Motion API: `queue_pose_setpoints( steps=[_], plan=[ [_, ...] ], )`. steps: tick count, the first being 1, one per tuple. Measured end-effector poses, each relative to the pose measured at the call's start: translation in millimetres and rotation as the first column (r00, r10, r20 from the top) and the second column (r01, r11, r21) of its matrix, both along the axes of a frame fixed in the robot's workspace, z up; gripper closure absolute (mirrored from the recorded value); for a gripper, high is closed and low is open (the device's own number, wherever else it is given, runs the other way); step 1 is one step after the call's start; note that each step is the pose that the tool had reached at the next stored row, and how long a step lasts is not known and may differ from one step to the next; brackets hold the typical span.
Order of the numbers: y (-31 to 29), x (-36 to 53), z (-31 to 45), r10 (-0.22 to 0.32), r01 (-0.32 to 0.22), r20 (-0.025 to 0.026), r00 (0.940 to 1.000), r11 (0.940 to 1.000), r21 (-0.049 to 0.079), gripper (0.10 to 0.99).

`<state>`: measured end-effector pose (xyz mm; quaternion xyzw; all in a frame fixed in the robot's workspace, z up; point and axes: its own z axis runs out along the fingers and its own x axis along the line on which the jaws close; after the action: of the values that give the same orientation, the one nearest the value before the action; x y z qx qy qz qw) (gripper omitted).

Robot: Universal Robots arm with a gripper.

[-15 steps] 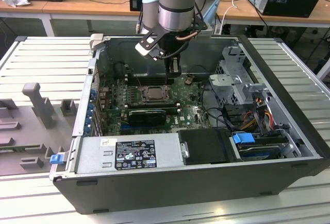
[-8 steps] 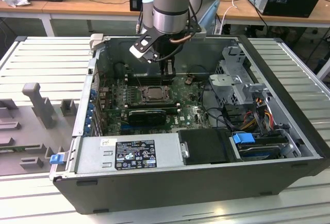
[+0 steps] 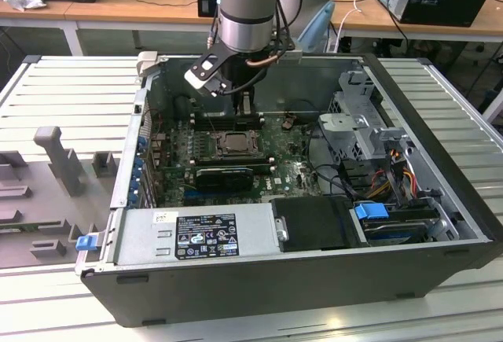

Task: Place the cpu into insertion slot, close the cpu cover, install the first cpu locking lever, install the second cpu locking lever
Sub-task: 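Close the cpu cover, then install the first cpu locking lever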

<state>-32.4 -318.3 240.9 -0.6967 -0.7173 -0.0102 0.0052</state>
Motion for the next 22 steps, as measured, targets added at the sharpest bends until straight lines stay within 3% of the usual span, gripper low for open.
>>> queue_pose_setpoints(
  steps=[12,22],
  plan=[
    [0.0,-9.2,-0.3,0.000,0.000,-0.0001,1.0000,1.0000,0.001,0.980],
    [0.0,-9.8,2.2,0.000,0.000,-0.0001,1.0000,1.0000,0.001,0.980]
  ],
)
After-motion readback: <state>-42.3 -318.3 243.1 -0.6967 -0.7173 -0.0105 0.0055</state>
